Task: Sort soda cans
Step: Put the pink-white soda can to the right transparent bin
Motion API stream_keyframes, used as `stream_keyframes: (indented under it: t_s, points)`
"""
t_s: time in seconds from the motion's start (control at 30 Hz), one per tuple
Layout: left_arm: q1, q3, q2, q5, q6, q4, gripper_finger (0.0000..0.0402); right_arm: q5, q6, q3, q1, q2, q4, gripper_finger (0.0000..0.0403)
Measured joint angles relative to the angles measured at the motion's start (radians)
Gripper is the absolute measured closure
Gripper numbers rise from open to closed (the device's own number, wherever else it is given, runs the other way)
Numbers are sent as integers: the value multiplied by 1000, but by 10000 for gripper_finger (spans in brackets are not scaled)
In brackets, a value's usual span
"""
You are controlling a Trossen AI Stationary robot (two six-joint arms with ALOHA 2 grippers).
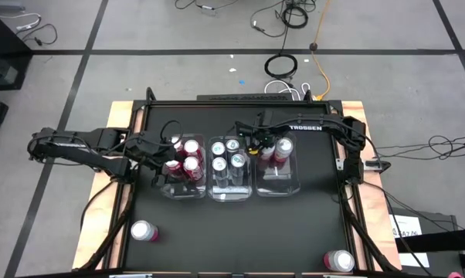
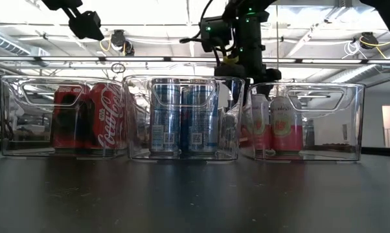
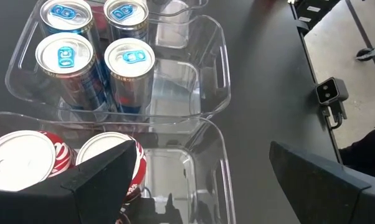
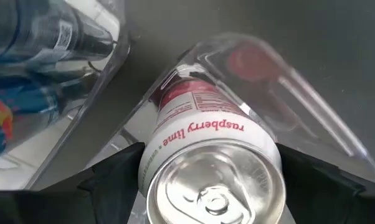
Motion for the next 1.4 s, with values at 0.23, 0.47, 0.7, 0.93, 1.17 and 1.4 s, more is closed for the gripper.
stream_keyframes:
  t_s: [0.23, 0.47, 0.7, 0.93, 1.17, 1.4]
  points:
    - [0, 0, 0, 0, -24, 0, 26, 5, -19, -2, -5, 3, -3, 59]
    - [0, 0, 0, 0, -25, 0, 26, 1, -36, -2, -5, 1, -18, 58]
    - [0, 0, 0, 0, -27, 3, 26, 2, -33, -2, -12, -52, -27, 58]
    - [0, 0, 0, 0, -41, 9, 26, 3, -9, -2, -12, -158, -41, 57]
    - [0, 0, 0, -1, -77, 10, 26, 5, 134, -2, 51, -347, -124, 57]
    - [0, 0, 0, -1, -80, 12, 26, 67, 493, -2, 276, -475, -316, 57]
